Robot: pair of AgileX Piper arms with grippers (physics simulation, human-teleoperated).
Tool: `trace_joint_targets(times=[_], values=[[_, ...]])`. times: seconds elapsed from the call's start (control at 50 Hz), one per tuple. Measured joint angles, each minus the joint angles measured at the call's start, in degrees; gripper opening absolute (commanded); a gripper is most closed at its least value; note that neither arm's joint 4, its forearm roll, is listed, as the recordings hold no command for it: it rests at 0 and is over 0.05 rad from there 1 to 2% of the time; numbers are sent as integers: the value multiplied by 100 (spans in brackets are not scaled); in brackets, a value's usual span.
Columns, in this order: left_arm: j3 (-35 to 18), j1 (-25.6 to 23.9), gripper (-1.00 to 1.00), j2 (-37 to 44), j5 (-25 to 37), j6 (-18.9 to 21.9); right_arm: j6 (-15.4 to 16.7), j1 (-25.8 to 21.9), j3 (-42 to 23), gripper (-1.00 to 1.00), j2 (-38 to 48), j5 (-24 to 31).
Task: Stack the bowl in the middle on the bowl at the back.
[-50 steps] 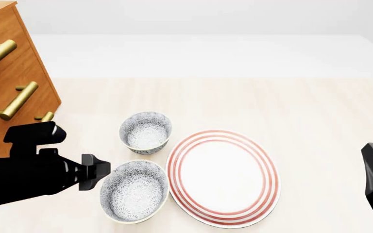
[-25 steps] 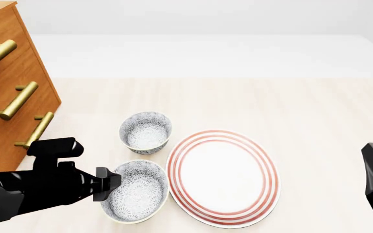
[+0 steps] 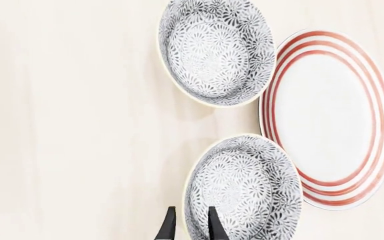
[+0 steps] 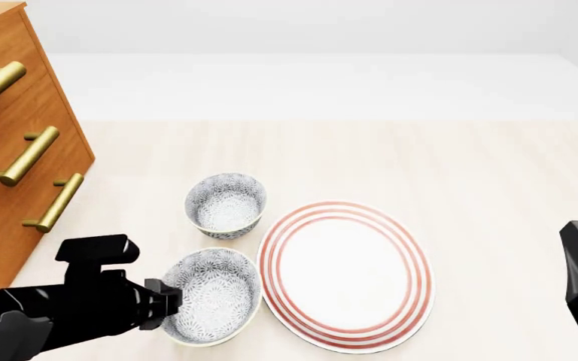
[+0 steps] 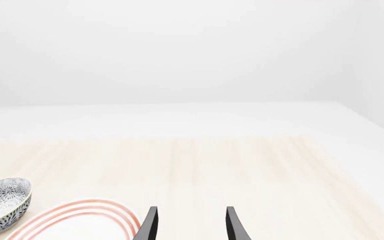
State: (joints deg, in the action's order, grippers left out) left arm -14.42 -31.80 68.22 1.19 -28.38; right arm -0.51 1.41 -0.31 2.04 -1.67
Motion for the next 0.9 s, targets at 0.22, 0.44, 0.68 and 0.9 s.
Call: trace_joint_targets(times=[0.22, 0.44, 0.68, 0.9], values=[[43, 25, -100, 45, -161, -33, 1, -2, -1, 100, -8, 7], [50, 65, -100, -81, -56, 24, 4, -5, -4, 100, -32, 30], [-69, 154, -100, -705, 660, 116, 14, -12, -6, 100, -48, 44], [-338, 231, -100, -1397, 1491, 166, 33, -21, -10, 100, -68, 54]])
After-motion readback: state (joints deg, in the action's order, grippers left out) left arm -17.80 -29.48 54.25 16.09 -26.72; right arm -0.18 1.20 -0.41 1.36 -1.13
